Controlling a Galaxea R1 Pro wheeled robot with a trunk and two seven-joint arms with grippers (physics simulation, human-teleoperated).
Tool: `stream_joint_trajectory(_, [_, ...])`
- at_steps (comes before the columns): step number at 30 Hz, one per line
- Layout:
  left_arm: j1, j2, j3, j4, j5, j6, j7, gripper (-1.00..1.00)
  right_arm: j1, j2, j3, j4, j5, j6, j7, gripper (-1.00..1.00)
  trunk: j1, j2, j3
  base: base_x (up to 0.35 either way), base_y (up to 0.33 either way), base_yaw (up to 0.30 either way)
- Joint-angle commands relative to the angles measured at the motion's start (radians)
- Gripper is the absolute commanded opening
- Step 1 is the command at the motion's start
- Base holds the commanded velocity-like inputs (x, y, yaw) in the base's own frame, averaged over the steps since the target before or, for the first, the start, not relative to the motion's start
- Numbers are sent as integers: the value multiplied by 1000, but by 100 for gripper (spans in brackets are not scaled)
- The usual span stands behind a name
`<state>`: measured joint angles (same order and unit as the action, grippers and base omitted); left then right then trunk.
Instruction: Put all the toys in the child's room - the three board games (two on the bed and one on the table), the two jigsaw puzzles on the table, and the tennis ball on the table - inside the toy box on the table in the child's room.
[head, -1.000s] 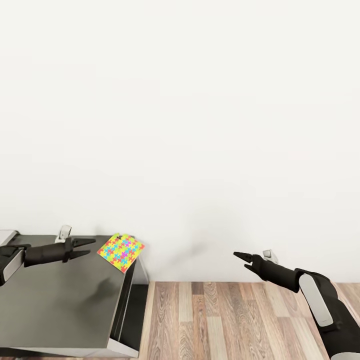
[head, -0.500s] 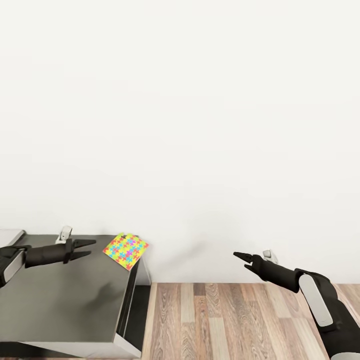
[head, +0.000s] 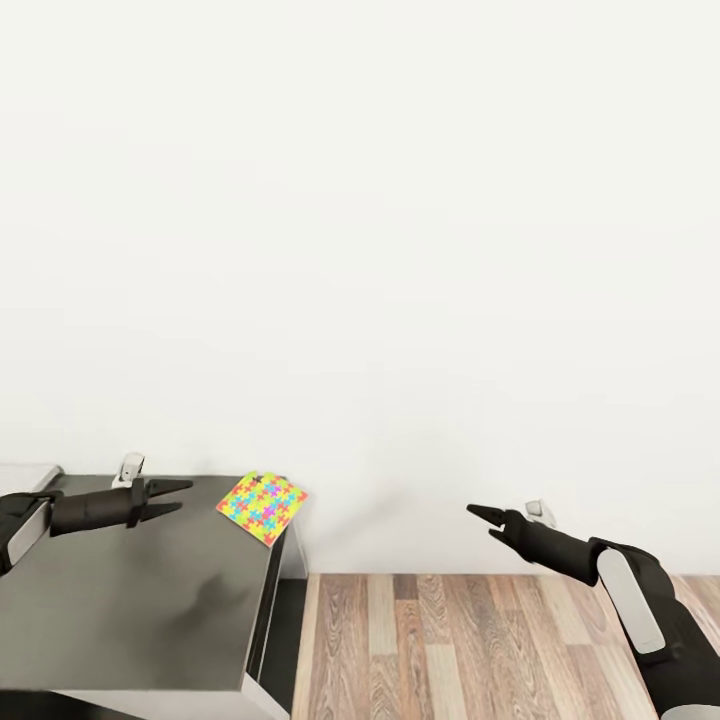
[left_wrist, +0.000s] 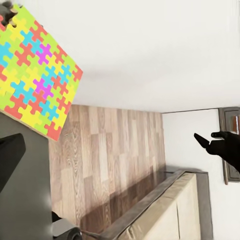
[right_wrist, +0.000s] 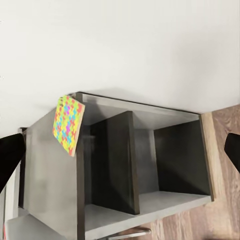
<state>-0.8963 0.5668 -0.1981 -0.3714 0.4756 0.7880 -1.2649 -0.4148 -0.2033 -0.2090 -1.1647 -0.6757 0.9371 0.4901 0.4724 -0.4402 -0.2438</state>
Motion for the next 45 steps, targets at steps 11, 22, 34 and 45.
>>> stream_joint_trajectory(11, [-1,-3,-3,0,7,8,-2,100,0,-13,-11,-2,7,-10,120,100,1,-2,16,0,127,0])
stream_joint_trajectory(22, [-1,-3,-2,0,8,8,-2,100,1,-13,-12,0,13,-13,140,100,1,-2,35,0,42,0])
stream_joint_trajectory(34, [-1,-4,1,-7,8,12,-12,100,1,-12,-12,0,13,-14,139,100,1,-2,55,0,1,0])
stream_joint_trajectory(45, [-1,-2,-2,-6,6,12,-80,100,1,-7,-11,2,13,-14,135,100,12,-23,59,0,0,15])
